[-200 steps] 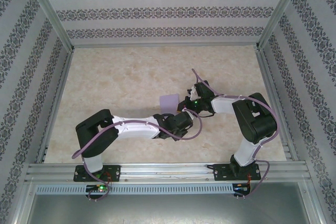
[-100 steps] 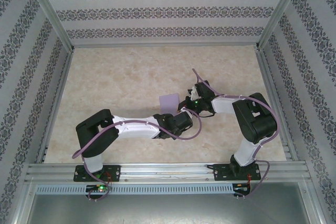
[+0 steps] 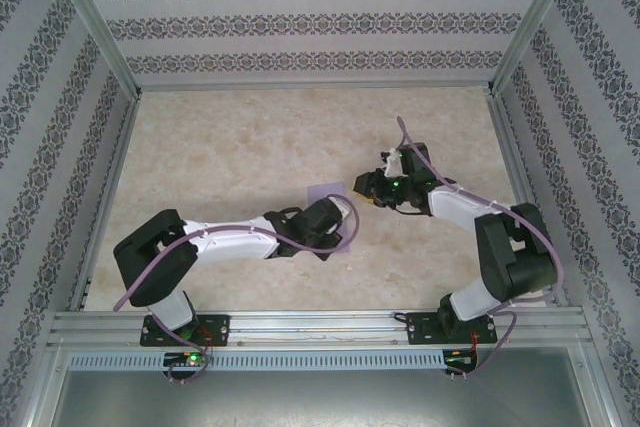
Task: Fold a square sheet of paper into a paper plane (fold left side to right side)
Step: Fold the triangle a second time at the center of the table.
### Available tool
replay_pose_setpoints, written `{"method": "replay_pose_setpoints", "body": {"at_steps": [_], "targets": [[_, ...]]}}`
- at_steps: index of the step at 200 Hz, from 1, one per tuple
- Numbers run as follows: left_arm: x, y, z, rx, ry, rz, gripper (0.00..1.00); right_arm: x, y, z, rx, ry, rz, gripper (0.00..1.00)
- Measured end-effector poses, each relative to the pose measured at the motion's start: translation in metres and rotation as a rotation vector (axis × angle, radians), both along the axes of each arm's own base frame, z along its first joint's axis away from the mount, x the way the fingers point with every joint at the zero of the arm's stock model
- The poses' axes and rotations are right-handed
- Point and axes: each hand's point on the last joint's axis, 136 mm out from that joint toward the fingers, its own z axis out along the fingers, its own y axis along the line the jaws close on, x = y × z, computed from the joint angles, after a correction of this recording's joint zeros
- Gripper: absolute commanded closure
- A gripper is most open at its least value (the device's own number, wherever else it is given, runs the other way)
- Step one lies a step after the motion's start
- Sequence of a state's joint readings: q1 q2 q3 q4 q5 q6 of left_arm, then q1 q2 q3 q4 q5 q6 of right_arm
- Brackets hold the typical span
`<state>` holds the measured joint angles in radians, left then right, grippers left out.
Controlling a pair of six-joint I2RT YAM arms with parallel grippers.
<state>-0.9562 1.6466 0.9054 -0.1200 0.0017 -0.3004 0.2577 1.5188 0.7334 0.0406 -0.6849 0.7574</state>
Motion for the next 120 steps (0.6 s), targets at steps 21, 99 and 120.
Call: {"method": "replay_pose_setpoints", "body": {"at_steps": [21, 99, 120], "targets": [[0.005, 0.007, -0.001, -0.109, 0.067, 0.043, 1.0, -0.012, -0.011, -0.004, -0.022, -0.012, -0.006, 0.81], [0.008, 0.002, 0.008, -0.394, 0.242, 0.097, 1.0, -0.073, 0.005, -0.023, -0.045, -0.034, 0.131, 1.0], [0.01, 0.0, 0.012, -0.432, 0.256, 0.105, 1.0, -0.086, 0.014, -0.03, -0.052, -0.029, 0.171, 1.0]]}}
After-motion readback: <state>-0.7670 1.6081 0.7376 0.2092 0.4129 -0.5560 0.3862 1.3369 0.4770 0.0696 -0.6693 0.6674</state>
